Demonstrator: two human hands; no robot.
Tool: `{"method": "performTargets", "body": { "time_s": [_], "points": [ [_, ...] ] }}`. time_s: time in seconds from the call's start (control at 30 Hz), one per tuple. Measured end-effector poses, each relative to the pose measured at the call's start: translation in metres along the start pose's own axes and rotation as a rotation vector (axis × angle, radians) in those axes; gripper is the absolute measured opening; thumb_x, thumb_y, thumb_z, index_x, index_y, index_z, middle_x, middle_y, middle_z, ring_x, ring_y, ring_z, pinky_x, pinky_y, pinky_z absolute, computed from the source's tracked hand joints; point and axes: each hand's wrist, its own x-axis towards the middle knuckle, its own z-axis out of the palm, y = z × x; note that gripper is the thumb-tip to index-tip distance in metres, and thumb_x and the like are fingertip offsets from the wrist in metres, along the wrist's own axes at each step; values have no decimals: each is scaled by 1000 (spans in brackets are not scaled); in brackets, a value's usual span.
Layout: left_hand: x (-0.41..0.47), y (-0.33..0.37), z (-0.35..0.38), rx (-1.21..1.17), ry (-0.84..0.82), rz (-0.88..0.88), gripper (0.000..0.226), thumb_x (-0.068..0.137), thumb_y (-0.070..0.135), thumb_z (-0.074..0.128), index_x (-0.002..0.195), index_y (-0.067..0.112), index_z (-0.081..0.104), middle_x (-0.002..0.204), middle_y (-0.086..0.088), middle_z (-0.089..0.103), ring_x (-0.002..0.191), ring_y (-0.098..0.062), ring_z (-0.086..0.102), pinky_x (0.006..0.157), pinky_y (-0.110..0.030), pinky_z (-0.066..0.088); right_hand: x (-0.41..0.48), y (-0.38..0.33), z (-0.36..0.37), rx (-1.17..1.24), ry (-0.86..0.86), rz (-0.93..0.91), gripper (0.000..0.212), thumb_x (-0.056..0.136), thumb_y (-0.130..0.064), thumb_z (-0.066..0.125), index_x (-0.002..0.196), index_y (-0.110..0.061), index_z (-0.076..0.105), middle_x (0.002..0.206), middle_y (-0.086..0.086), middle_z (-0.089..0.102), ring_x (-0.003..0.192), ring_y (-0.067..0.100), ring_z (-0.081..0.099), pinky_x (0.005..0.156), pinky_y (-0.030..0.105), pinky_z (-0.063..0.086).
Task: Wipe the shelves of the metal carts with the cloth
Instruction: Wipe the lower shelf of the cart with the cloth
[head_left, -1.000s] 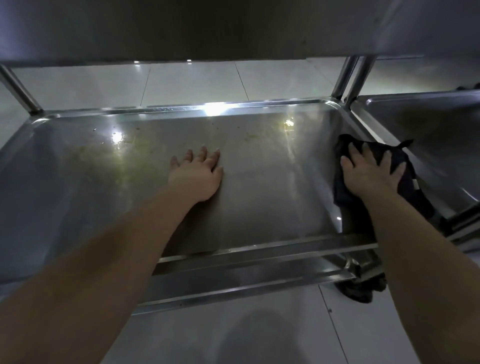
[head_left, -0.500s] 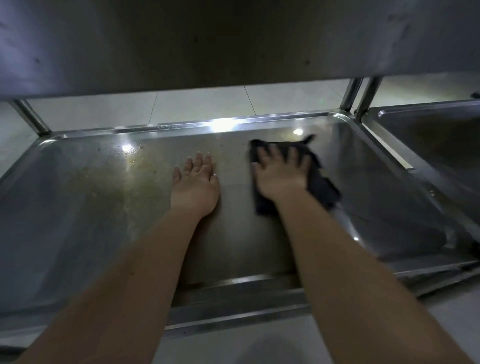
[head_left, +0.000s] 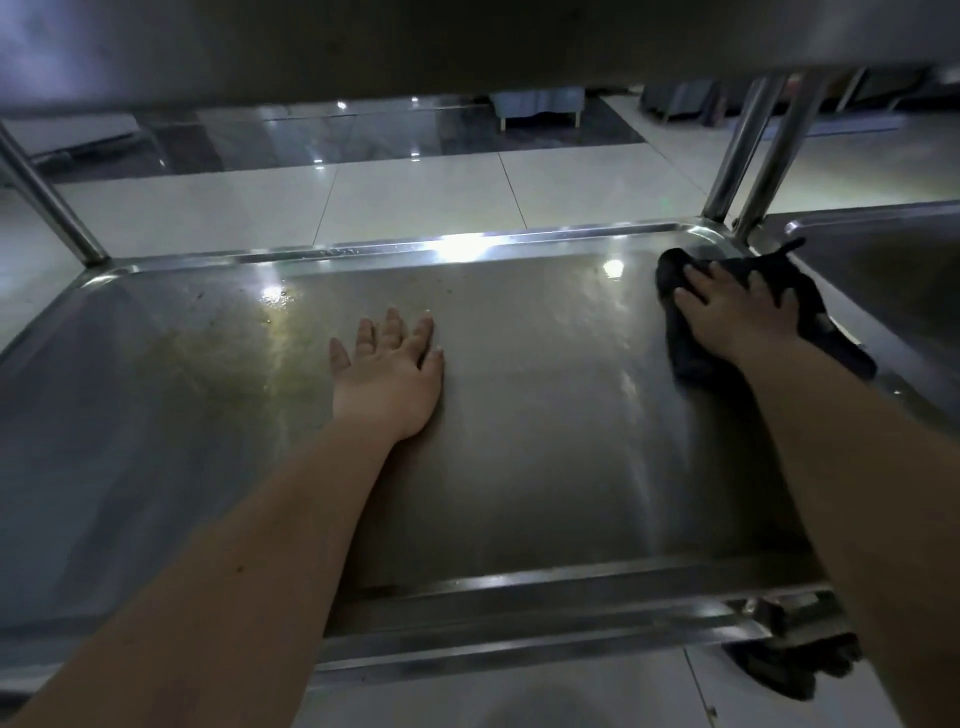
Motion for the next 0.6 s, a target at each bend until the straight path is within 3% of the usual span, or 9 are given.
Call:
{"method": "performTargets", "body": {
  "time_s": [0.13, 0.3, 0.37, 0.47, 0.6],
  "points": [
    [1, 2, -1, 6, -13, -3, 55, 102, 48, 12, 154, 38, 0, 164, 3, -7, 150, -26, -7, 118, -55, -6, 6, -50, 9, 11, 0, 50, 56, 100, -54, 17, 154, -40, 12, 164, -10, 3, 149, 35, -3, 115, 62, -5],
    [2, 1, -1, -28, 4, -30, 57, 103, 39, 15, 156, 25, 1, 164, 5, -5, 150, -21, -5, 119, -53, -4, -50, -199, 44, -15, -26, -482, 53, 101, -51, 18, 153, -42, 10, 163, -13, 1, 149, 32, -4, 115, 61, -6],
    [2, -1, -1, -27, 9, -42, 57, 103, 37, 15, 156, 21, 0, 164, 5, -6, 150, -20, -5, 119, -51, -3, -70, -227, 49, 4, -66, -600, 52, 102, -51, 18, 153, -44, 11, 163, -15, 2, 150, 27, -5, 117, 56, -8],
    [1, -1, -2, -35, 13, -43, 57, 104, 39, 15, 156, 24, 2, 164, 5, -4, 150, -21, -3, 119, -50, -2, -50, -206, 41, 26, -70, -599, 52, 101, -54, 21, 152, -47, 14, 163, -16, 5, 151, 23, -1, 118, 53, -5],
    [2, 1, -2, -44, 3, -41, 56, 103, 40, 15, 156, 29, 1, 164, 7, -5, 150, -20, -5, 119, -51, -3, 16, -119, 19, -7, 5, -348, 54, 100, -56, 22, 152, -44, 16, 163, -14, 9, 149, 28, 7, 118, 55, 2]
  ]
}}
